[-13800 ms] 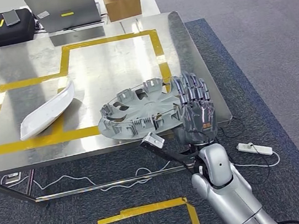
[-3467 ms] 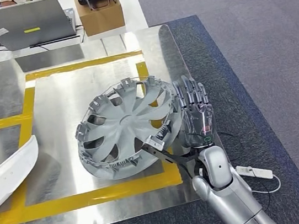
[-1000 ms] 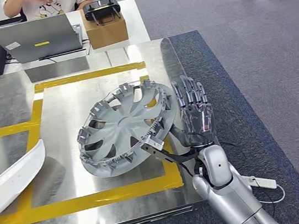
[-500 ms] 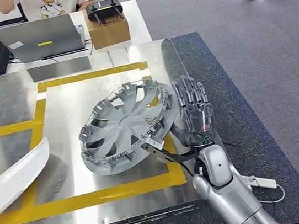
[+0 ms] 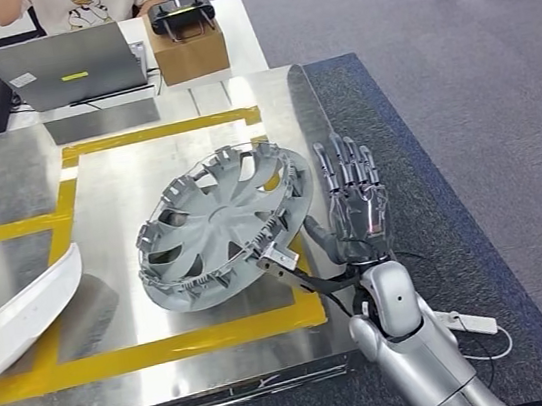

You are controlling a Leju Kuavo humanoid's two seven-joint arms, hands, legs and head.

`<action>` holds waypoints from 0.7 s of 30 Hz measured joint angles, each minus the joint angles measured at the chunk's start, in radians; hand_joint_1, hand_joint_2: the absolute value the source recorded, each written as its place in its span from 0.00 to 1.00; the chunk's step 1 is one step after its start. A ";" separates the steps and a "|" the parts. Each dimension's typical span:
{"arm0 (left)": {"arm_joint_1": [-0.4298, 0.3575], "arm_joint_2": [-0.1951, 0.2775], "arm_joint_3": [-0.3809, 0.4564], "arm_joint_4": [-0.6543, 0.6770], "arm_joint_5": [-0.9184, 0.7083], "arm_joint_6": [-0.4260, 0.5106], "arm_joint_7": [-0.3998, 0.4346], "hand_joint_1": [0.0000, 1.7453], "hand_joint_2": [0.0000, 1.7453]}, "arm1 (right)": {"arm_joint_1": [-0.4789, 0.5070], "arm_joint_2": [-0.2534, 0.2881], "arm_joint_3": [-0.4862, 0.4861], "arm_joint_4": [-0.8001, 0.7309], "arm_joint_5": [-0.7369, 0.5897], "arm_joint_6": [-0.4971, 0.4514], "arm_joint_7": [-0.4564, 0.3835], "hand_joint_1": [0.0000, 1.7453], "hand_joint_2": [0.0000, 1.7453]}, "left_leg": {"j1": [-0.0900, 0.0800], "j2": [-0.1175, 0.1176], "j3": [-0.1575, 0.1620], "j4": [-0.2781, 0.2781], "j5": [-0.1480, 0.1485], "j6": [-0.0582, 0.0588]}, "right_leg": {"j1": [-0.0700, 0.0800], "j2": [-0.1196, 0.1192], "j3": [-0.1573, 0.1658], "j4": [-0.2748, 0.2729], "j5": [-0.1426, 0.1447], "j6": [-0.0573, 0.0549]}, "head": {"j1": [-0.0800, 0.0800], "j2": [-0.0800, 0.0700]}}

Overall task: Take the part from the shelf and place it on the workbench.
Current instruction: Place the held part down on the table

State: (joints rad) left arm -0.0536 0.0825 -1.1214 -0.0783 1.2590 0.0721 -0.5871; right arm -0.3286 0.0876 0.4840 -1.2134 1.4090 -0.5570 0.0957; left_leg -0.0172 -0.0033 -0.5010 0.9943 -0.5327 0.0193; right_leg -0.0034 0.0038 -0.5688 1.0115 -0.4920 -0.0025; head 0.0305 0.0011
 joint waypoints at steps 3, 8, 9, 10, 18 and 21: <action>-0.001 0.000 0.000 0.000 -0.001 0.000 0.000 0.00 0.00 | -0.002 0.003 0.000 -0.003 0.000 0.000 0.000 0.00 1.00 | 0.006 0.001 -0.047 0.099 -0.067 -0.024 | -0.007 -0.001 0.001 -0.017 0.001 -0.014 | -0.004 0.000; 0.002 0.000 0.000 0.000 0.000 0.000 0.000 0.00 0.00 | -0.001 0.004 0.000 -0.003 0.000 0.000 0.000 0.00 1.00 | 0.025 0.001 -0.117 0.248 -0.082 -0.043 | -0.007 -0.004 0.000 -0.014 0.003 -0.014 | -0.005 0.000; 0.001 0.001 0.000 0.000 0.000 0.000 0.000 0.00 0.00 | -0.002 0.004 0.000 -0.003 0.000 0.000 0.000 0.00 1.00 | 0.028 0.001 -0.088 0.183 -0.038 -0.044 | -0.007 -0.004 0.001 -0.014 0.003 -0.013 | -0.005 0.000; 0.001 0.001 0.000 0.000 0.000 0.000 0.000 0.00 0.00 | -0.002 0.004 0.000 -0.004 0.000 0.000 0.000 0.00 1.00 | 0.028 0.001 -0.056 0.115 -0.004 -0.042 | -0.006 -0.004 0.002 -0.013 0.003 -0.010 | -0.005 0.000; 0.001 0.001 0.000 0.000 0.000 0.000 0.000 0.00 0.00 | -0.003 0.006 0.000 -0.004 0.000 0.000 0.000 0.00 1.00 | 0.021 -0.002 -0.020 -0.004 0.026 -0.021 | -0.002 -0.004 -0.011 -0.014 0.017 -0.014 | 0.000 0.000; 0.001 0.002 0.000 0.000 0.000 0.000 0.000 0.00 0.00 | -0.003 0.006 0.000 -0.004 0.000 0.000 0.000 0.00 1.00 | 0.017 -0.001 -0.023 -0.004 0.029 -0.014 | -0.006 -0.003 -0.011 -0.021 0.025 -0.001 | 0.000 0.000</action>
State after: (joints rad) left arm -0.0531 0.0840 -1.1219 -0.0786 1.2585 0.0721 -0.5871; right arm -0.3321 0.0935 0.4841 -1.2173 1.4089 -0.5570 0.0954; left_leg 0.0003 -0.0046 -0.5239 0.9902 -0.5036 0.0049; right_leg -0.0092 0.0004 -0.5793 0.9905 -0.4669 -0.0040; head 0.0301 0.0011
